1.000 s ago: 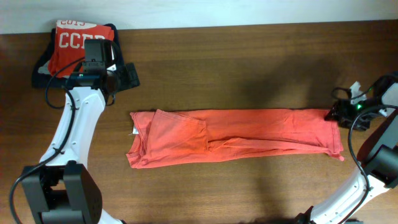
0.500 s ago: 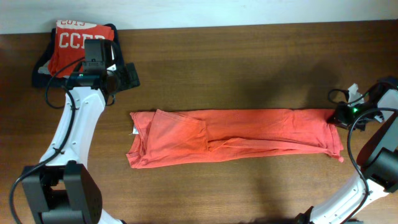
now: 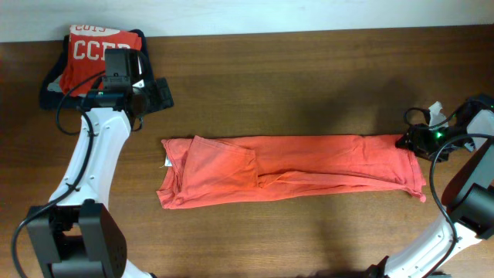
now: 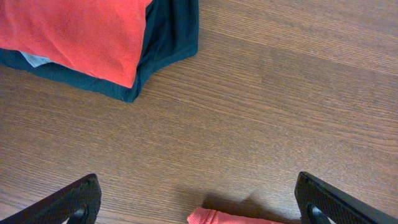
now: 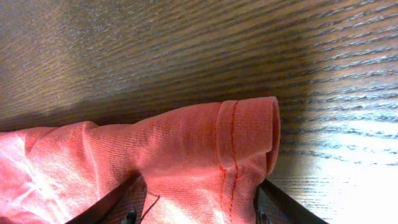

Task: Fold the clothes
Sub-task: 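Grasp the strip's right end with the right gripper, then fold the strip's right end leftward over the middle with the right gripper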

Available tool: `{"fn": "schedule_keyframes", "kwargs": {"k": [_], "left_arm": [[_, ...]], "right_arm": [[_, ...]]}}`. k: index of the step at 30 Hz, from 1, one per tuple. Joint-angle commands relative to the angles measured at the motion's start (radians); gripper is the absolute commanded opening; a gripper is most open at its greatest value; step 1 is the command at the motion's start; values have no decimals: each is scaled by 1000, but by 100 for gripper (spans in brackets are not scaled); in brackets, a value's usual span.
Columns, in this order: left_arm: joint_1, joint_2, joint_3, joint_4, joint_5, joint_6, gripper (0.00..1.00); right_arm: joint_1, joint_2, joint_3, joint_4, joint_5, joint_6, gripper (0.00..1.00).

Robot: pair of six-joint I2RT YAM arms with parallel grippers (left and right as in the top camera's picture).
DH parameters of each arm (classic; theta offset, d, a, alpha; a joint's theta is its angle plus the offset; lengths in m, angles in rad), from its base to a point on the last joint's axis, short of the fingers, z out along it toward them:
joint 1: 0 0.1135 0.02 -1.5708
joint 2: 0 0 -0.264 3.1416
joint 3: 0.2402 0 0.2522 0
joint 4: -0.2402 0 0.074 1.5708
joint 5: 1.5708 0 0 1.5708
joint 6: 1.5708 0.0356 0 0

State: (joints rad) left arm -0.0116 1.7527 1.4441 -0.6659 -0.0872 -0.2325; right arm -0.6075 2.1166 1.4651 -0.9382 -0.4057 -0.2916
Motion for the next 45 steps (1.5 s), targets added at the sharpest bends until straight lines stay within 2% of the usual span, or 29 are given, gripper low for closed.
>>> {"fn": "schedule_keyframes", "kwargs": {"k": [1, 5, 6, 7, 8, 9, 10, 19, 33, 39, 45], "left_arm": [[2, 5, 10, -1, -8, -10, 99], [2, 5, 10, -1, -8, -10, 99], [2, 5, 10, -1, -8, -10, 99], [2, 5, 10, -1, -8, -10, 99], [2, 5, 10, -1, -8, -10, 99], [2, 5, 10, -1, -8, -10, 99], [2, 5, 10, -1, -8, -10, 99], [2, 5, 10, -1, -8, -10, 99], [2, 5, 10, -1, -8, -10, 99], [2, 5, 10, -1, -8, -10, 99], [2, 5, 10, -1, -8, -10, 99]], "right_arm": [[5, 51, -49, -14, 51, -3, 59], [6, 51, -86, 10, 80, -3, 58], [6, 51, -93, 16, 80, -3, 54], [6, 51, -96, 19, 80, -3, 46], [6, 51, -97, 22, 80, -3, 35], [6, 51, -97, 24, 75, -3, 11], [6, 51, -97, 27, 68, -3, 4], [-2, 51, -64, 23, 49, -3, 4], [-85, 51, 352, -225, 141, -3, 4], [-88, 51, 429, -240, 193, -3, 4], [-75, 51, 510, -302, 193, 72, 4]]}}
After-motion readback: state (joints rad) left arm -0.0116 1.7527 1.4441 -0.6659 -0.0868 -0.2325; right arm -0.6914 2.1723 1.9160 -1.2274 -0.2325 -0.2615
